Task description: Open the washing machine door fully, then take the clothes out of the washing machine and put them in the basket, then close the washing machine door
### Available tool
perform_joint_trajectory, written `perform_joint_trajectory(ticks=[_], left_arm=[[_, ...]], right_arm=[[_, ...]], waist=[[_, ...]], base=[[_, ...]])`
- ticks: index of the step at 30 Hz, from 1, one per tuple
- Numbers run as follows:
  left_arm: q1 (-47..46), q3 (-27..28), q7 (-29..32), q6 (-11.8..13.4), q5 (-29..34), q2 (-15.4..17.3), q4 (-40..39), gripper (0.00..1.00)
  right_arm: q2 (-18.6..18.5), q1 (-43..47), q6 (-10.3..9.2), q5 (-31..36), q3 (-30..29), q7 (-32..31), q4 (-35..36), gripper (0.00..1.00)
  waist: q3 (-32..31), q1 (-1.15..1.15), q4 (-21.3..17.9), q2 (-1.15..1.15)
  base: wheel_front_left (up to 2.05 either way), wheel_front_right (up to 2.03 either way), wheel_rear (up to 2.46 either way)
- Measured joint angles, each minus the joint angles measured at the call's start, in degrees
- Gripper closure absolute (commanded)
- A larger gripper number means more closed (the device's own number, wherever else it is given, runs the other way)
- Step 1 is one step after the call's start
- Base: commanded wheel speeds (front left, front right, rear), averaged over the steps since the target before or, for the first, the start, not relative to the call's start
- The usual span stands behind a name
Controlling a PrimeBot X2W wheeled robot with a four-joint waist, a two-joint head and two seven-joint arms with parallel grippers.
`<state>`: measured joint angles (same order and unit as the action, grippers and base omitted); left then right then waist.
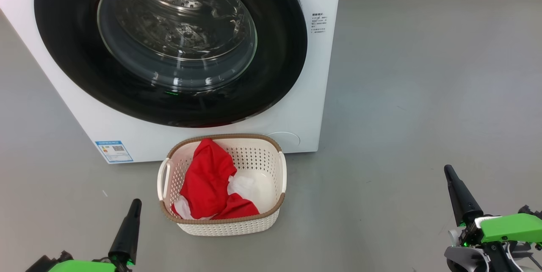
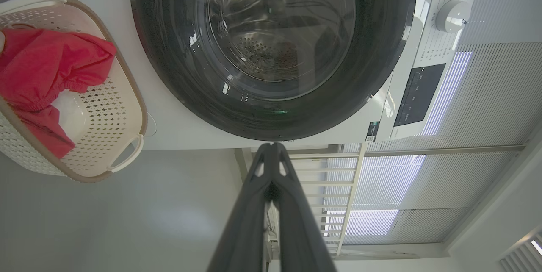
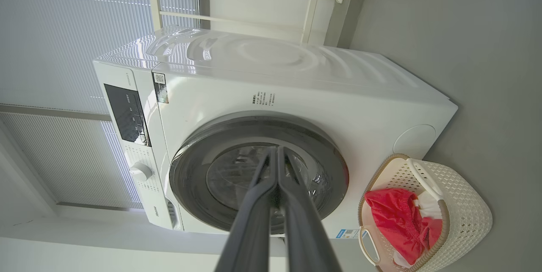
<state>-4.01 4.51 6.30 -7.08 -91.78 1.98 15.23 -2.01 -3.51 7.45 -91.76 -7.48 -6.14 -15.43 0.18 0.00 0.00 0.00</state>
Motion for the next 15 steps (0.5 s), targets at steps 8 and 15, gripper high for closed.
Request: perform_joint_trajectory(ticks=[8,15], left_arm=[[0.0,0.0,0.0,0.0,0.0,0.0,0.0,1.0],[0.0,0.0,0.0,0.0,0.0,0.0,0.0,1.0]], right_arm=[[0.0,0.0,0.0,0.0,0.0,0.0,0.0,1.0],[0.0,0.0,0.0,0.0,0.0,0.0,0.0,1.0]], waist=[[0.0,0.0,0.0,0.0],[0.0,0.0,0.0,0.0]], base=[[0.0,0.0,0.0],[0.0,0.0,0.0]])
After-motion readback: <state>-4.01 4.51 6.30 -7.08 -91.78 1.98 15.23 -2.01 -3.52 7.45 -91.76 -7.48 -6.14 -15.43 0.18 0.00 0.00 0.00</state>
